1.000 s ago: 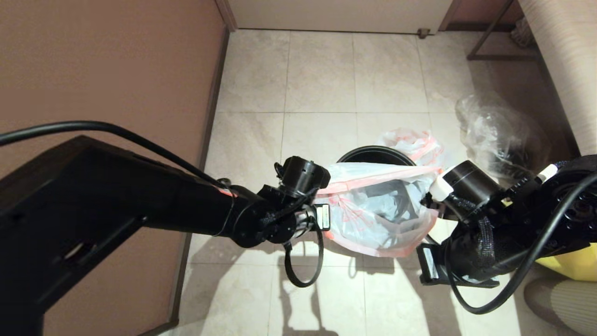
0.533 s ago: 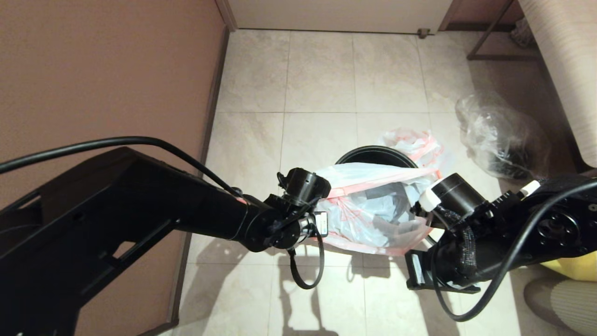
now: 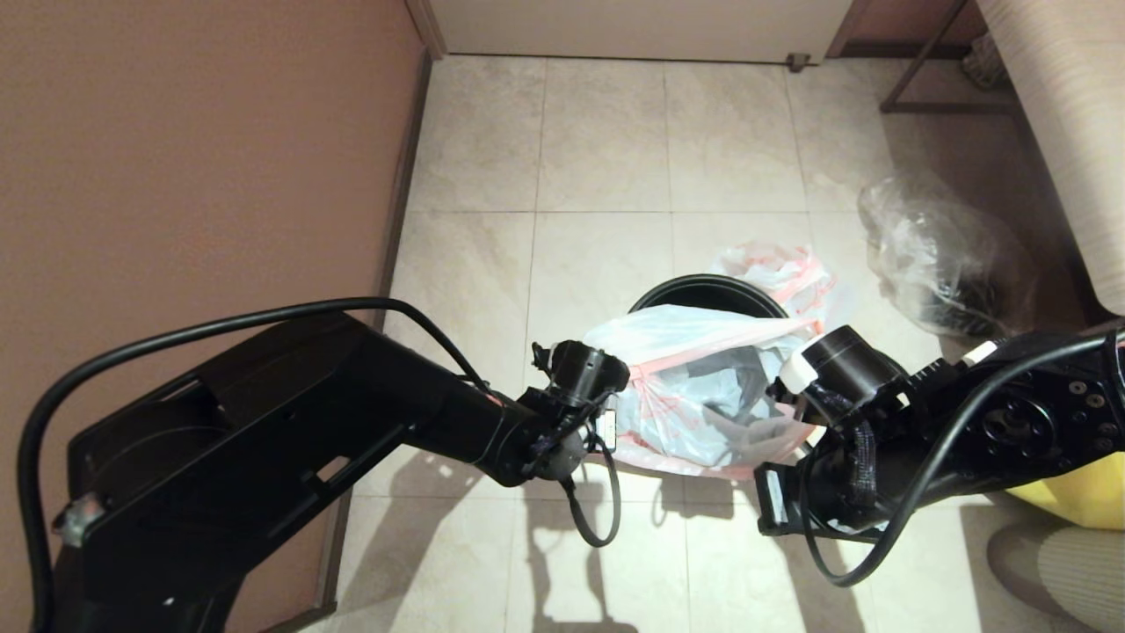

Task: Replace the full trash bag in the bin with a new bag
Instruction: Put the new garbage bag on the trash can

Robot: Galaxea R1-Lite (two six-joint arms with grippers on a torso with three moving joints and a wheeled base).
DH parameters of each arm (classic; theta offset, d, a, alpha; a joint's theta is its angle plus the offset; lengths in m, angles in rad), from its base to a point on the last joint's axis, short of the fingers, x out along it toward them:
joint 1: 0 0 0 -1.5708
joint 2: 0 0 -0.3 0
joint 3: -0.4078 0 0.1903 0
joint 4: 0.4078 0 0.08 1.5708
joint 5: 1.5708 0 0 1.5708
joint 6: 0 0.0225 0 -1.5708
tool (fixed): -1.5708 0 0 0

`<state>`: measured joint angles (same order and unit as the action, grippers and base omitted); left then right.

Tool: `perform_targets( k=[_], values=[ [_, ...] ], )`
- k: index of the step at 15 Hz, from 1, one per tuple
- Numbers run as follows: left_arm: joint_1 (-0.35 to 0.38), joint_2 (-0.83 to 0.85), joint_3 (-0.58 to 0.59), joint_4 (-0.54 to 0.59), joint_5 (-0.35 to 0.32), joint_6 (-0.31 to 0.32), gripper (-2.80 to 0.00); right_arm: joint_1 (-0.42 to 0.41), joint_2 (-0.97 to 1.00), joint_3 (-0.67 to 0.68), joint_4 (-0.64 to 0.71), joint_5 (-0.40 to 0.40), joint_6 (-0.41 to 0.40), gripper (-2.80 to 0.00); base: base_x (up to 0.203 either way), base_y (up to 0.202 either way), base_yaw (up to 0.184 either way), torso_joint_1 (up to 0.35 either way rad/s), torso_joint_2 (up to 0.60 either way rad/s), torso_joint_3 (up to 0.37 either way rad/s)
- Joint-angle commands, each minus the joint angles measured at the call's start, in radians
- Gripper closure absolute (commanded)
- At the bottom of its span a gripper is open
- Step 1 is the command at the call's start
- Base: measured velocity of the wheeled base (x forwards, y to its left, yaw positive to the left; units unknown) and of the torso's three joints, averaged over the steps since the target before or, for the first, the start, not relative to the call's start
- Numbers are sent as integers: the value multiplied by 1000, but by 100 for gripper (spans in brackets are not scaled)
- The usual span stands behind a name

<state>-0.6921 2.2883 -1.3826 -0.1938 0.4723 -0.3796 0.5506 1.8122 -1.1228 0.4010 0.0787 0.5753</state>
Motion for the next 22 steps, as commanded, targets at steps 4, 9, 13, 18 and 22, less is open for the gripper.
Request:
perform_targets(
  k=[4,9,13,18,22],
  values=[
    [-2,-42,11,13,18,5,-280,-4,-32,6,6,1,23,0,0,0,0,0,0,0],
    [-61,-315,1,383,5,43,-280,-29,-62,15,5,2,28,0,0,0,0,0,0,0],
    [-101,-251,-112,502,-18,-63,0,-133,-73,2,-2,7,20,0,0,0,0,0,0,0],
    [-117,-114,-304,571,-8,-78,0,-182,-101,-25,1,16,-10,0,0,0,0,0,0,0],
    [-189,-35,-432,702,6,-146,0,-232,-116,-31,0,24,-31,0,0,0,0,0,0,0]
  ],
)
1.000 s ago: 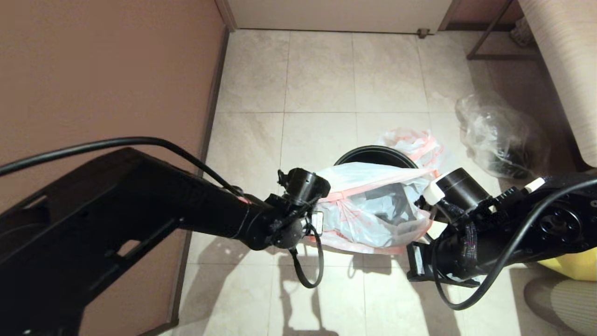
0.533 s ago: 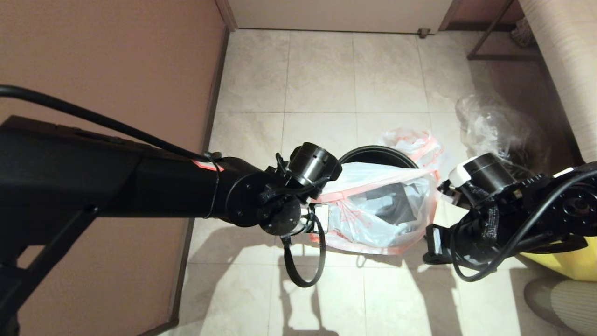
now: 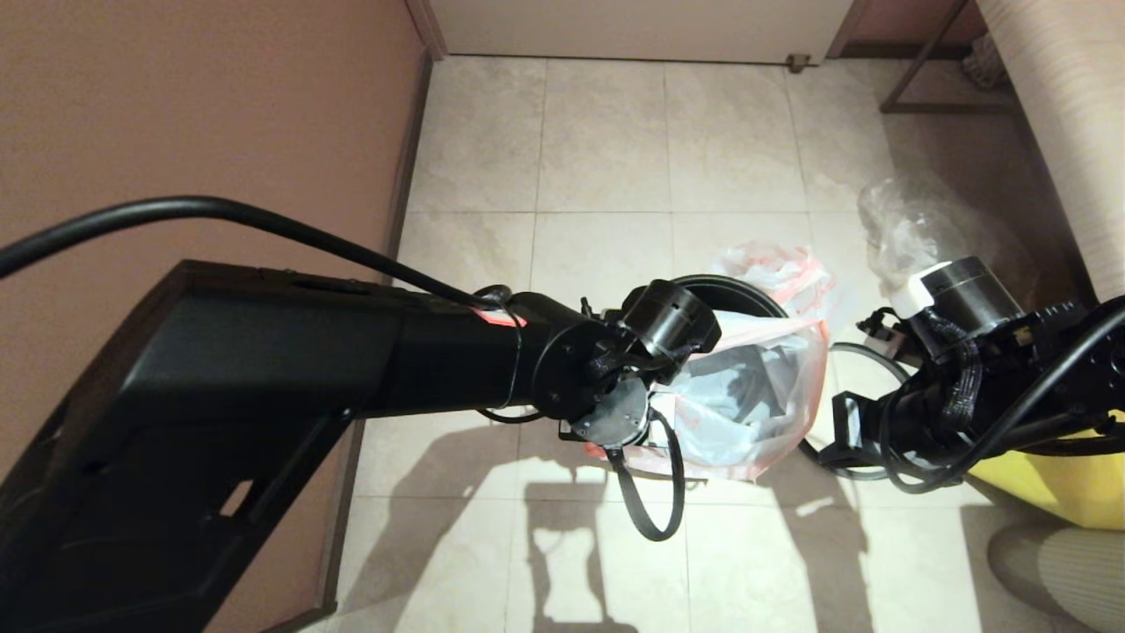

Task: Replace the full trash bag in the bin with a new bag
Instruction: Put the new garbage bag on the trash can

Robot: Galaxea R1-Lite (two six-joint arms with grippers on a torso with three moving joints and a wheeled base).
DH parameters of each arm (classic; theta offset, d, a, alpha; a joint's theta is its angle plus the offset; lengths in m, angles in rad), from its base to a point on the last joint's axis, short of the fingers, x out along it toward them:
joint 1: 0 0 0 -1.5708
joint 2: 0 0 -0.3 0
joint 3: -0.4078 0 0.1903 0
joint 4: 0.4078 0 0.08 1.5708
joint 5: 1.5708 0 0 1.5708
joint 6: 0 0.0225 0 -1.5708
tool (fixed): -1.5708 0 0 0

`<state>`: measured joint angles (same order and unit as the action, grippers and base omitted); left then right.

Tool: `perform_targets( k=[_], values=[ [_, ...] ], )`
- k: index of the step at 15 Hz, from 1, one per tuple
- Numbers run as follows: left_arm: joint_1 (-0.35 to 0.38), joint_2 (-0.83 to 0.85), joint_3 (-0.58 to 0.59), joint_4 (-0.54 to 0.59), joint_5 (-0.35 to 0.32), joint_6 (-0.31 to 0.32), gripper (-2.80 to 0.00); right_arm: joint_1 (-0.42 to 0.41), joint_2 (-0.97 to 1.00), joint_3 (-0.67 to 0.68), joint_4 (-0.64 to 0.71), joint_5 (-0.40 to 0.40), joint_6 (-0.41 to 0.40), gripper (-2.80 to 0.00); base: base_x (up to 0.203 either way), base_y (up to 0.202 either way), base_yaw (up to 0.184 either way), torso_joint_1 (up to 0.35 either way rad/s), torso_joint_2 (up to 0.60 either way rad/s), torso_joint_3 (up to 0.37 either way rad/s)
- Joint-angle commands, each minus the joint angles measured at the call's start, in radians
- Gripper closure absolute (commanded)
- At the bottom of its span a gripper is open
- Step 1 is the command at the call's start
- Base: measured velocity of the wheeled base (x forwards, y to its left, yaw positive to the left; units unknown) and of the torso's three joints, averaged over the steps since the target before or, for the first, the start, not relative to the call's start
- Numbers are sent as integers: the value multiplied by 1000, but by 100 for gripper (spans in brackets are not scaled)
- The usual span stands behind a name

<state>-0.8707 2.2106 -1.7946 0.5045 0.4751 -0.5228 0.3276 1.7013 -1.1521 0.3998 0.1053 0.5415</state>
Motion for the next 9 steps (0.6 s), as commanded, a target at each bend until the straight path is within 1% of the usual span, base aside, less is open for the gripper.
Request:
perform_targets(
  k=[1,3,6,7,9],
  values=[
    [-13,76,-48,5,5,-5,-280,-21,-5,0,2,12,2,0,0,0,0,0,0,0],
    [-11,123,-100,4,23,-13,-280,-32,-8,-1,1,22,-1,0,0,0,0,0,0,0],
    [6,167,-122,-7,42,-21,-280,-28,-23,-19,5,26,0,0,0,0,0,0,0,0],
    [16,192,-141,-33,47,-25,-280,-21,-47,-21,7,27,1,0,0,0,0,0,0,0],
    [28,240,-150,-158,49,-23,-280,0,-98,-23,11,29,3,0,0,0,0,0,0,0]
  ],
)
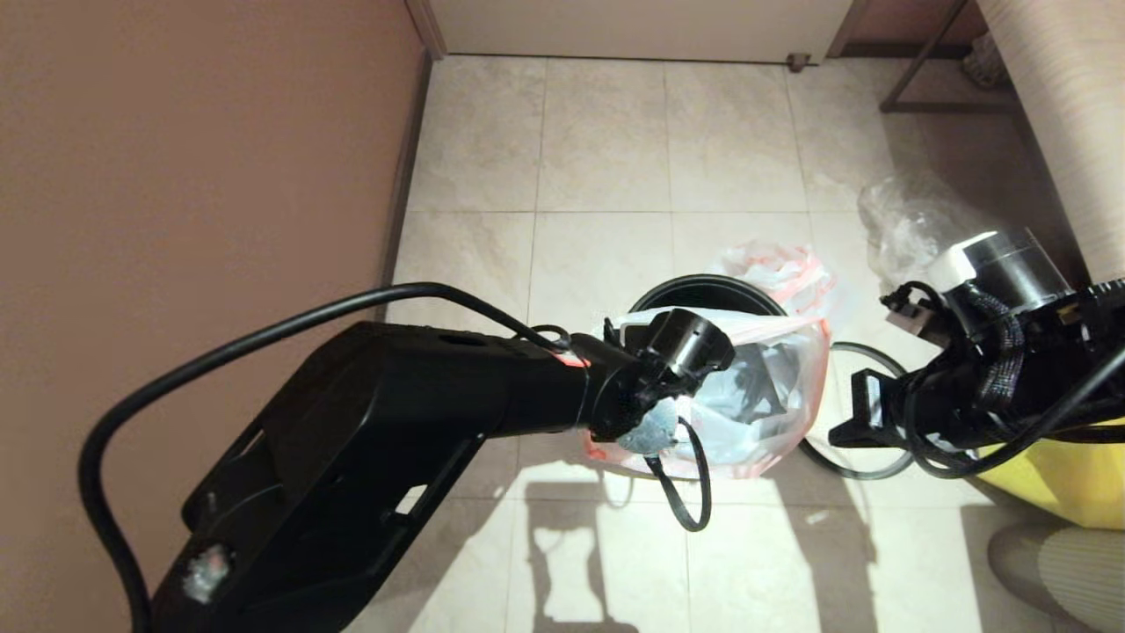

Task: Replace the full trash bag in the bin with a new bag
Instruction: Put the new garbage bag on the trash can

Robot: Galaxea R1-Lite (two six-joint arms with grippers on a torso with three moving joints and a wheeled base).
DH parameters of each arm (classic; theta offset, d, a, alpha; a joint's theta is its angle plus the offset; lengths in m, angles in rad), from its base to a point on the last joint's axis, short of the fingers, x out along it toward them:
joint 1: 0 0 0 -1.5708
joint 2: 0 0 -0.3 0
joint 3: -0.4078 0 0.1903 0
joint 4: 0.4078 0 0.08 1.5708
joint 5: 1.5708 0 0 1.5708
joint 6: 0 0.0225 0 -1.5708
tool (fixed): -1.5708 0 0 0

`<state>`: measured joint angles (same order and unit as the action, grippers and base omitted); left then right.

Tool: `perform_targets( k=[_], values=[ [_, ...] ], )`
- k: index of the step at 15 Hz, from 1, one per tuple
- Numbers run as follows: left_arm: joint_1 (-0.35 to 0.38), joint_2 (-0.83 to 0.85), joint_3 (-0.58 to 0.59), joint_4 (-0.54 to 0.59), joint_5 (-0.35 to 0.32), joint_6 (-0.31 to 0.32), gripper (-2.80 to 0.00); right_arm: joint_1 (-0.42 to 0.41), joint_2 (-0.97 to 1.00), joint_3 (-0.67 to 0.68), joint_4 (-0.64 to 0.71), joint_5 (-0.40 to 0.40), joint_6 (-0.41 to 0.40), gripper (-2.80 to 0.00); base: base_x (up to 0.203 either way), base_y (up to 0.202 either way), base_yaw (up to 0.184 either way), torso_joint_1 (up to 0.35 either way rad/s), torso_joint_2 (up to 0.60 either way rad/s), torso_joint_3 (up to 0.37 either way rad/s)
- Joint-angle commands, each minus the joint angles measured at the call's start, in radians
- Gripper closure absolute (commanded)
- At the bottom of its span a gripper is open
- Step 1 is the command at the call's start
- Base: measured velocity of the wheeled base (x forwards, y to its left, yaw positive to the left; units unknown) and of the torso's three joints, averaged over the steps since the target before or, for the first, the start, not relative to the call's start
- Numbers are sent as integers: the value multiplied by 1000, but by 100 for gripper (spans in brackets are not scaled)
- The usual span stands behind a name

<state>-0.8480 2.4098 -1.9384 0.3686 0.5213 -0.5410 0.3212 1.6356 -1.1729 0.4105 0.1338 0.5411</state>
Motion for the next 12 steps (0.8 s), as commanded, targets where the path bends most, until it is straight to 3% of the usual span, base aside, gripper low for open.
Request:
perform_targets(
  k=[1,3,9,12],
  values=[
    [9,64,-6,-86,3,4,-280,16,-50,-2,7,2,3,0,0,0,0,0,0,0],
    [17,91,-7,-143,3,18,-280,22,-76,-16,32,3,2,0,0,0,0,0,0,0],
    [17,100,-7,-146,6,20,-280,31,-89,-16,47,7,3,0,0,0,0,0,0,0],
    [15,65,-7,-153,55,14,-280,46,-84,-11,67,7,3,0,0,0,0,0,0,0]
  ],
)
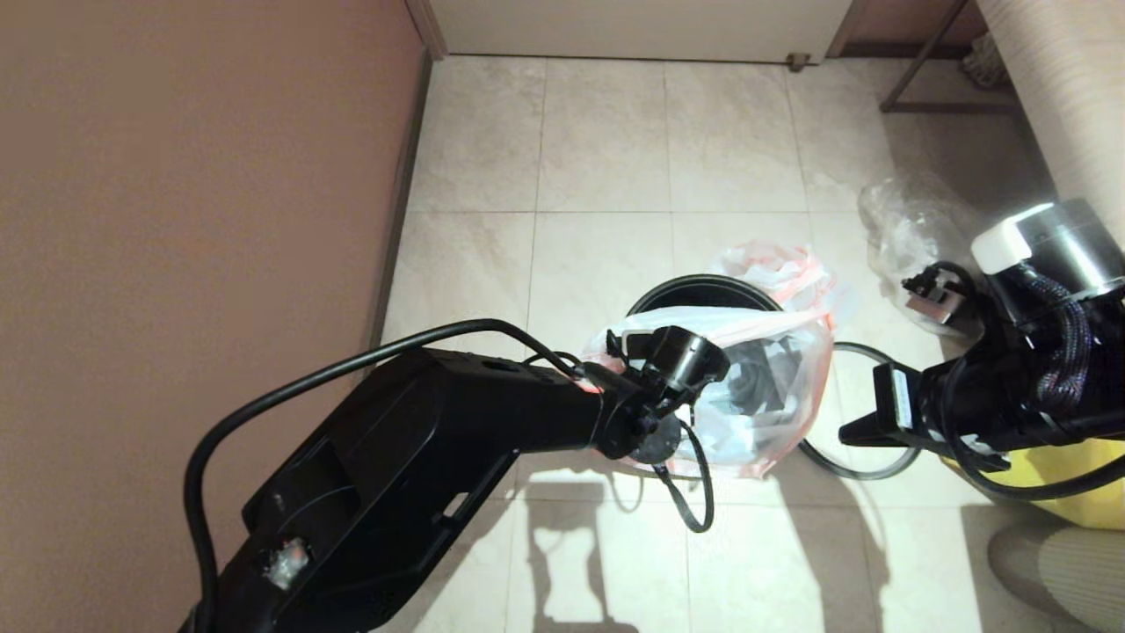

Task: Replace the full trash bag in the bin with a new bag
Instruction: Put the new garbage bag on the trash can

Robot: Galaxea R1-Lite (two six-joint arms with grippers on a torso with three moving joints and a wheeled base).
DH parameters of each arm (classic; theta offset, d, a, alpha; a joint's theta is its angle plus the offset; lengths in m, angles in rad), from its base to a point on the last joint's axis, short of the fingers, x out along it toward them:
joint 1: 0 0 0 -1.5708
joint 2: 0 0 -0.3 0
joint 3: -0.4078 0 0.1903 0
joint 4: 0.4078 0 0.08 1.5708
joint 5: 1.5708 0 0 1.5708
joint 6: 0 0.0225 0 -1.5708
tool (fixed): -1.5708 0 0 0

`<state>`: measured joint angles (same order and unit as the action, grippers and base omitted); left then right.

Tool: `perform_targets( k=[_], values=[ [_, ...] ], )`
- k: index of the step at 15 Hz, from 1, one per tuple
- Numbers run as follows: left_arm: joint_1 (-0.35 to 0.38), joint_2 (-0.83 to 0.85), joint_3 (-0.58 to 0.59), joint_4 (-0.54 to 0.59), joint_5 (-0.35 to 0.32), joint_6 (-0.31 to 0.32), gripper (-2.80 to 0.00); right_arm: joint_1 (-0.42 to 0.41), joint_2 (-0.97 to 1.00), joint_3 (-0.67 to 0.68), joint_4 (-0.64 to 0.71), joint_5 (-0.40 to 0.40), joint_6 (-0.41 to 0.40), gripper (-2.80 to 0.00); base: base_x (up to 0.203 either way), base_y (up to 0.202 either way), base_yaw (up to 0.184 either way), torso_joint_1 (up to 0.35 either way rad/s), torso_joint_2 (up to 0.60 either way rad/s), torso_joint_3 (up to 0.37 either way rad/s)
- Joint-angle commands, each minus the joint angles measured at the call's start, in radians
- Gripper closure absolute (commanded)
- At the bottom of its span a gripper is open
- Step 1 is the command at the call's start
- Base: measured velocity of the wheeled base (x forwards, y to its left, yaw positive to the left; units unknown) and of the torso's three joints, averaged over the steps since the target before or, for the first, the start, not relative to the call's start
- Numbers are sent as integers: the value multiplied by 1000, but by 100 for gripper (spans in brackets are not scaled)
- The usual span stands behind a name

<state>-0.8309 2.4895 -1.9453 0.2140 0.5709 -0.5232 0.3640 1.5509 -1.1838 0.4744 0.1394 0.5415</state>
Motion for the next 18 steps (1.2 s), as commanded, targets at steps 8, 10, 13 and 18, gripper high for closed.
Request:
perform_targets(
  k=[8,10,13,18],
  values=[
    [6,-15,0,-4,9,3,0,26,41,-1,5,-7,2,0,0,0,0,0,0,0],
    [27,-13,0,-4,9,6,0,48,72,3,4,-9,2,0,0,0,0,0,0,0],
    [68,-57,1,3,8,3,0,73,97,-2,7,-11,2,0,0,0,0,0,0,0],
    [81,-94,0,-18,65,-3,0,160,104,50,45,-125,-27,0,0,0,0,0,0,0]
  ],
)
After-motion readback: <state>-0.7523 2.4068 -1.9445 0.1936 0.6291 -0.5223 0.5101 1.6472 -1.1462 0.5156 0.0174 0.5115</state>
